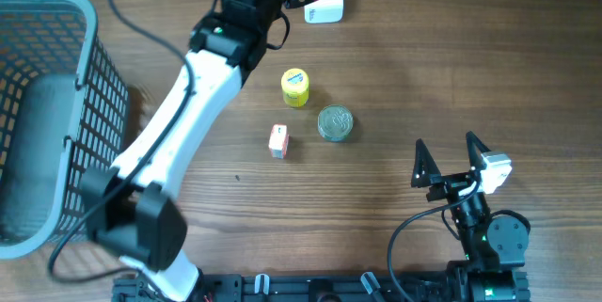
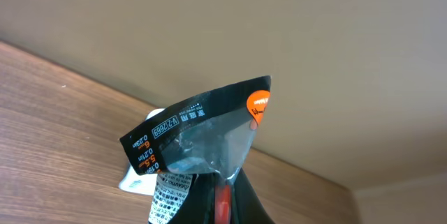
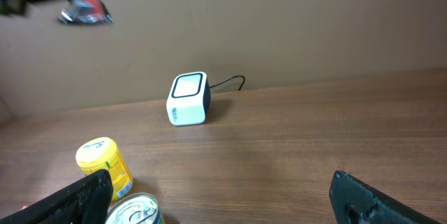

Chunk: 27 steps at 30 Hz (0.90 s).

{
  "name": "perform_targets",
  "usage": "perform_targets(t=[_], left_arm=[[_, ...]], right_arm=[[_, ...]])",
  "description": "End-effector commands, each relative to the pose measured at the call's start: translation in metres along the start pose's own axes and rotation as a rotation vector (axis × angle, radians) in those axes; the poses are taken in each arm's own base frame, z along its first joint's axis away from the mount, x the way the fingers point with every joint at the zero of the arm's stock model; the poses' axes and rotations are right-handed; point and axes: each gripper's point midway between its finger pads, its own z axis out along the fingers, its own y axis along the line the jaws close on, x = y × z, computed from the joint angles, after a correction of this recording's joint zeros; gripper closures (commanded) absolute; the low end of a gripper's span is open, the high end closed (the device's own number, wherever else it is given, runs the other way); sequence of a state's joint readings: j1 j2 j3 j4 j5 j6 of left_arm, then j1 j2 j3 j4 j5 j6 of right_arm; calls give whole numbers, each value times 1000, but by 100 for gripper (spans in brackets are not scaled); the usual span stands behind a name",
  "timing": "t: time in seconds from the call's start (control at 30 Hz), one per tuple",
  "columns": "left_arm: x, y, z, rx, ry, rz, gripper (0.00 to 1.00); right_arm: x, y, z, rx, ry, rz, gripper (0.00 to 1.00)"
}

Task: Scan the item barcode
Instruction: 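Hold the black-orange packet in front of the white scanner, left gripper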

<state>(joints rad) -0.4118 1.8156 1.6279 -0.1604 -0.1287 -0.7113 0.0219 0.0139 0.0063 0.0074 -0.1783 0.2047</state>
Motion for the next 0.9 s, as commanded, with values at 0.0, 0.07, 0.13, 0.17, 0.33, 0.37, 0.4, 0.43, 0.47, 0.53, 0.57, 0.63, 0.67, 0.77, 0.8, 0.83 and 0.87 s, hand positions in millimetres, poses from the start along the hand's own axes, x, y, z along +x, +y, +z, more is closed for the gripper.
perform_targets(t=[0.0,0.07,0.13,0.17,0.33,0.37,0.4,0.43,0.47,0.53,0.57,0.63,0.67,0.77,0.8,0.83,0.87], left_arm=[[11,17,39,-25,-46,28,96],[13,17,54,4,-77,21,96],[13,20,68,15,-127,13,96],[11,23,74,14,-164,7,96],[12,33,100,46,-276,-19,96],[12,34,102,53,-293,-24,96],[11,35,104,56,-313,-29,96],[10,37,106,59,-334,-34,96],[12,42,110,47,-349,-38,96],[14,47,113,41,-363,-41,96],[15,48,115,46,-368,-43,96],[19,51,120,56,-379,-46,96],[20,52,121,62,-385,-48,96],[26,57,128,70,-397,-53,96],[30,60,132,72,-400,-53,96],[32,62,137,72,-399,-53,96],[35,64,142,70,-397,-53,96]], right_arm=[[-1,-1,0,5,-4,7,0],[-1,-1,0,5,-4,7,0],[-1,-1,0,5,-4,6,0],[-1,-1,0,5,-4,7,0],[-1,-1,0,5,-4,6,0],[-1,-1,0,5,-4,7,0],[-1,-1,0,5,-4,6,0],[-1,-1,0,5,-4,6,0],[-1,-1,0,5,-4,7,0],[-1,-1,0,5,-4,6,0],[-1,-1,0,5,-4,6,0],[-1,-1,0,5,-4,6,0],[-1,-1,0,5,-4,6,0],[-1,-1,0,5,-4,7,0],[-1,-1,0,5,-4,7,0],[-1,-1,0,5,-4,7,0],[-1,-1,0,5,-4,7,0]])
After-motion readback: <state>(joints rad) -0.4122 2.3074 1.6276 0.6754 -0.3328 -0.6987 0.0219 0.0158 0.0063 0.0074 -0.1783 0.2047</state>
